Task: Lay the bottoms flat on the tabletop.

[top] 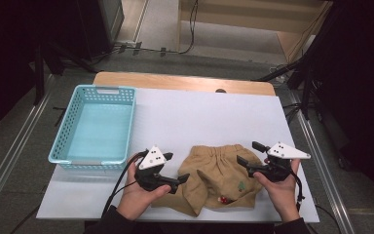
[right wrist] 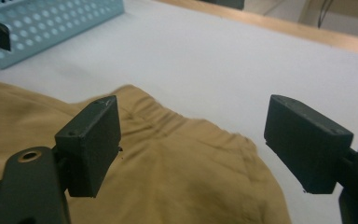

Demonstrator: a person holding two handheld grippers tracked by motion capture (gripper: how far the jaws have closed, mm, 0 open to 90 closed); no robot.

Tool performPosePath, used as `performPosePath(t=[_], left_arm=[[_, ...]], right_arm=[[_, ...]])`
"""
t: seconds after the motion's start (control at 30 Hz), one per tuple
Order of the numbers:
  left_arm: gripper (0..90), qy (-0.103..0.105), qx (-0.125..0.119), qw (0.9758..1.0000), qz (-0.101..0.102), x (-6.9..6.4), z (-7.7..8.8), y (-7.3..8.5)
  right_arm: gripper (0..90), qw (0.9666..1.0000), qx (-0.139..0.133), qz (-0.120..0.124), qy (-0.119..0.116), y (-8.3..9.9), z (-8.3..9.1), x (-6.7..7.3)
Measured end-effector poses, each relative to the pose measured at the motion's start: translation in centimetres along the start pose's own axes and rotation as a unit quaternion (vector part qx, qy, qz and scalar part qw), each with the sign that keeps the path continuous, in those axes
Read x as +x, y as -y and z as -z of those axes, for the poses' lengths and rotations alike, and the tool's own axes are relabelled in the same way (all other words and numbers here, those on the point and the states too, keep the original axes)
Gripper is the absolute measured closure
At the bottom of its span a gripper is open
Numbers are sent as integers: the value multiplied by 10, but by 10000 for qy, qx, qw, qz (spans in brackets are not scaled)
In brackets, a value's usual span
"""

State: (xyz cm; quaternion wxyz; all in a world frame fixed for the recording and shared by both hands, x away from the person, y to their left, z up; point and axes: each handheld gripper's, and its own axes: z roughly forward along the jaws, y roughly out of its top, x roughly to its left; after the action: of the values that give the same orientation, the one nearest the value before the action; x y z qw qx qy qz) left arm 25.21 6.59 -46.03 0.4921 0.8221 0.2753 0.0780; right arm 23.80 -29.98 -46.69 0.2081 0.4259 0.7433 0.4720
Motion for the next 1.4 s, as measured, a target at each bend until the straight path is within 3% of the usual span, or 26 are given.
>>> performPosePath(t=[0.07, 0.23, 0.33, 0.43, 0.53, 0.73, 0.93, 1.2, 1.3, 1.4], left_arm=[[107, 0, -2, 10000, 16, 1, -9, -4], [124, -23, 18, 9999, 109, 10, -29, -9], [132, -5, 95, 9995, 296, 19, -40, -8], [165, -137, 167, 9986, 482, 30, -48, -6], [190, -191, 338, 9974, 606, 37, -57, -3], [259, -273, 803, 9941, 679, 37, -75, 6], [372, -248, 916, 9936, 614, 33, -79, 8], [429, -227, 1000, 9936, 465, 27, -81, 9], [491, -224, 1064, 9936, 294, 23, -83, 9], [567, -249, 1108, 9932, 271, 23, -83, 8]], right_arm=[[169, 9997, 141, -195, 40, 3, -3, -8], [214, 9988, 338, -285, 220, 13, -7, -20], [243, 9977, 467, -311, 370, 21, -11, -27], [307, 9965, 577, -412, 441, 28, -13, -35], [378, 9956, 657, -488, 457, 33, -15, -41], [455, 9939, 905, -465, 437, 38, -20, -43], [543, 9906, 1218, -448, 427, 44, -27, -43], [720, 9897, 1330, -414, 341, 45, -31, -41], [788, 9898, 1323, -474, 240, 45, -32, -41], [820, 9900, 1330, -405, 227, 44, -32, -40]])
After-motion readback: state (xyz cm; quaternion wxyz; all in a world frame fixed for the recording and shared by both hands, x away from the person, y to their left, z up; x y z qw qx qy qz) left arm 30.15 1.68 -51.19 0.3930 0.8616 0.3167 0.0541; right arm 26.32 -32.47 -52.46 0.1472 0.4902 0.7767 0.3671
